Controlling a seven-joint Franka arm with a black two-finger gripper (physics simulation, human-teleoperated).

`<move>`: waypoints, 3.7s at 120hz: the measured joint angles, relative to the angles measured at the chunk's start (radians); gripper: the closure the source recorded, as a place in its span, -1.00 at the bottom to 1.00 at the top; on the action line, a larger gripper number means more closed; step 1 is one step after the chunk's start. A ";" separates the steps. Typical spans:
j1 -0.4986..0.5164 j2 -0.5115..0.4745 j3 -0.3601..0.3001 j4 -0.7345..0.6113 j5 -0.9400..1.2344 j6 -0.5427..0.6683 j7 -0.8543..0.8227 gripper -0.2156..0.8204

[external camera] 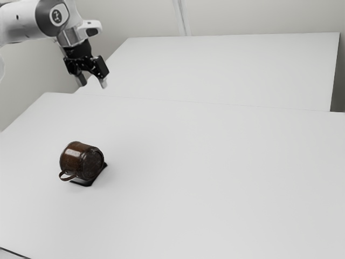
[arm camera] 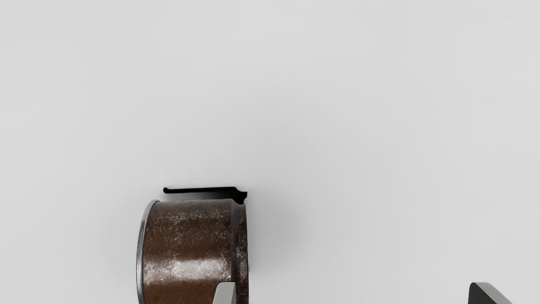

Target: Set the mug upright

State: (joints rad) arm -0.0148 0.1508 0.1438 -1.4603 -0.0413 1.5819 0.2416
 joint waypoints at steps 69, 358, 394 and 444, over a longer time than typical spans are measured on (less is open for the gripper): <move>0.547 0.096 -0.245 -0.115 -0.324 -0.077 0.102 -0.58; 0.510 -0.050 -0.299 -0.494 -0.395 0.199 0.265 0.91; 0.237 -0.091 -0.195 -0.523 -0.129 0.366 0.177 0.92; -0.054 -0.128 -0.156 -0.629 0.071 0.524 -0.030 0.92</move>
State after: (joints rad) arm -0.0684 0.0226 -0.0125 -2.0892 0.0299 2.1055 0.2111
